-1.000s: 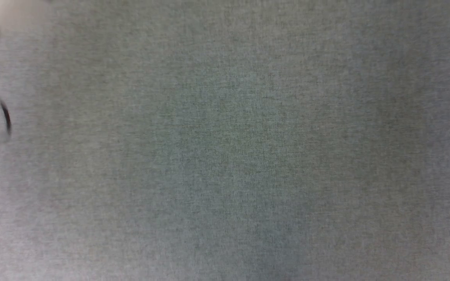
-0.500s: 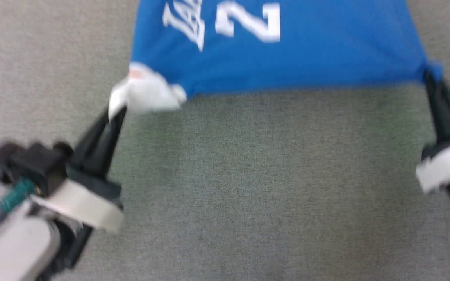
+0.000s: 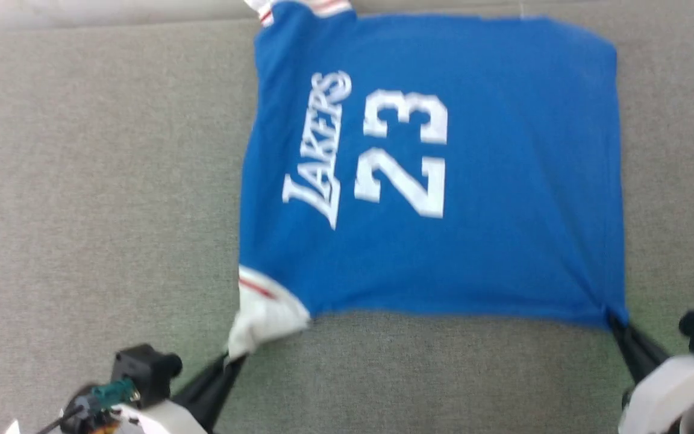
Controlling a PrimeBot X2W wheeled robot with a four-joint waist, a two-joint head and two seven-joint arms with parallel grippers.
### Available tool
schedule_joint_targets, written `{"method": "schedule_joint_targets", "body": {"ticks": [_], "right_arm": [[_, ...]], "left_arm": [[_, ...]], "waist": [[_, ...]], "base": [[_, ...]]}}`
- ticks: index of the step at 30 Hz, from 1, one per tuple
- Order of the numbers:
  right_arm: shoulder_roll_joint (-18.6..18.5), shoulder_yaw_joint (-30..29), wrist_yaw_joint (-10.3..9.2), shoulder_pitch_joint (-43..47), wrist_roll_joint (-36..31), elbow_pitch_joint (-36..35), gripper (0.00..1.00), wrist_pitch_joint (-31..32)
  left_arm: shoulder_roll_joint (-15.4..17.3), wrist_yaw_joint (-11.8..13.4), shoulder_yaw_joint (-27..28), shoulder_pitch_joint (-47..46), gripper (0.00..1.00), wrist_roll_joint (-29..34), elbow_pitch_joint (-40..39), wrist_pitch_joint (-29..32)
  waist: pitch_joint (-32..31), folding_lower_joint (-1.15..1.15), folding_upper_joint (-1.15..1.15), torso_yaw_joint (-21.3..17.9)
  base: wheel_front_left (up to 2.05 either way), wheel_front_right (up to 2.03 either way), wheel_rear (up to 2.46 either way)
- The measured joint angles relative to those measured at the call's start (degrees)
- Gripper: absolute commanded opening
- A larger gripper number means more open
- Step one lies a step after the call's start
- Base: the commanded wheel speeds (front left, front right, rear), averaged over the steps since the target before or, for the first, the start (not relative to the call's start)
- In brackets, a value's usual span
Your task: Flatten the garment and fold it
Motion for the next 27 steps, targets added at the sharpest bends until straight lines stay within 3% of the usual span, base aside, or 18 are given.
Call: {"method": "schedule_joint_targets", "body": {"ticks": [12, 21, 27], "right_arm": [[-6.1, 1.6, 0.00, 10.1, 4.3, -1.8, 0.00, 13.4], [-5.1, -0.3, 0.00, 15.8, 6.7, -3.8, 0.00, 20.5], [-5.0, -2.1, 0.00, 17.1, 6.7, -6.7, 0.00, 20.8]], "left_arm": [[1.5, 1.0, -3.0, 6.8, 0.00, -8.9, -1.9, 9.1], [2.8, 2.7, -3.9, 11.7, 0.00, -13.8, -5.9, 11.1], [4.1, 3.6, -3.1, 12.4, 0.00, -14.1, -8.7, 10.8]], "waist": [[-5.5, 0.01, 0.00, 0.9], [-8.5, 0.01, 0.00, 2.1], [-8.9, 0.01, 0.00, 2.4]], "base": [[0.00, 0.00, 0.00], [0.00, 0.00, 0.00], [0.00, 0.00, 0.00]]}}
